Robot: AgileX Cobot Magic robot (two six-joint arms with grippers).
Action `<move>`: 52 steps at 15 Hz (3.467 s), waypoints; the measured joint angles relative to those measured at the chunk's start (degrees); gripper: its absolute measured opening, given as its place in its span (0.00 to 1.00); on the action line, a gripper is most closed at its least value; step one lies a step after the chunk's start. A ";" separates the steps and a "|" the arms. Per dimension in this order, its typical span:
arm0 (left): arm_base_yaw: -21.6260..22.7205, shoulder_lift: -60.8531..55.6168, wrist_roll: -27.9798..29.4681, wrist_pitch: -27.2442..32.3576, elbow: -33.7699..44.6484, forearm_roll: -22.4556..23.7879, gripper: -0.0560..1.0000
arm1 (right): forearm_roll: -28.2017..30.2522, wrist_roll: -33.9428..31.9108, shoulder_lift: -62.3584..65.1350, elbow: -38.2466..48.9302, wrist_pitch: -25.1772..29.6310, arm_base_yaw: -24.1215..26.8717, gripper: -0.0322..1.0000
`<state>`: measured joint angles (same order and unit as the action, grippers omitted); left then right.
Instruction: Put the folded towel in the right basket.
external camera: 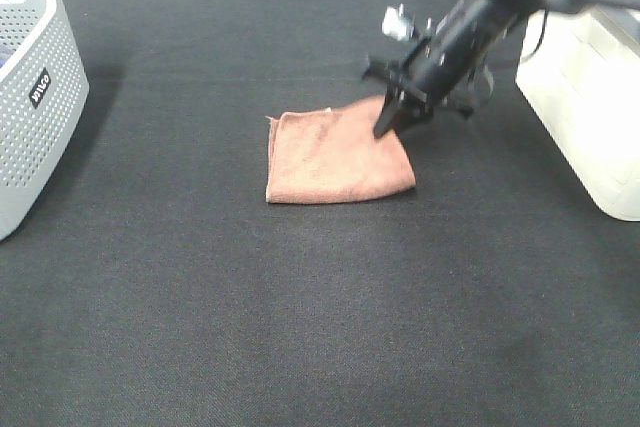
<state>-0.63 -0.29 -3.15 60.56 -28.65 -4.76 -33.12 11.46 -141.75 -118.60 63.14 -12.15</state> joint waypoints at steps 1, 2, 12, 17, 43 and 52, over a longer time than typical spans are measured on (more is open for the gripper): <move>0.00 0.00 0.00 0.00 0.00 0.00 0.88 | 0.00 0.00 1.83 0.00 1.03 0.00 0.04; 0.00 0.00 0.00 0.00 0.00 0.00 0.88 | 0.11 0.00 3.55 0.00 2.12 0.00 0.04; 0.00 0.00 0.00 0.00 0.00 0.00 0.88 | 18.22 -1.38 26.64 0.00 4.35 0.00 0.04; 0.00 0.00 0.00 0.00 0.00 0.00 0.88 | 22.40 -2.86 33.40 0.00 4.53 9.40 0.04; 0.00 0.00 0.00 0.00 0.00 0.00 0.88 | 9.40 -2.81 32.37 0.23 6.42 27.50 0.71; 0.00 0.00 0.00 0.00 0.00 0.00 0.88 | 19.02 -5.90 52.48 25.32 6.36 15.99 0.71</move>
<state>-0.63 -0.29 -3.15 60.56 -28.65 -4.76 -14.09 5.56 -89.27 -93.28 69.50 3.84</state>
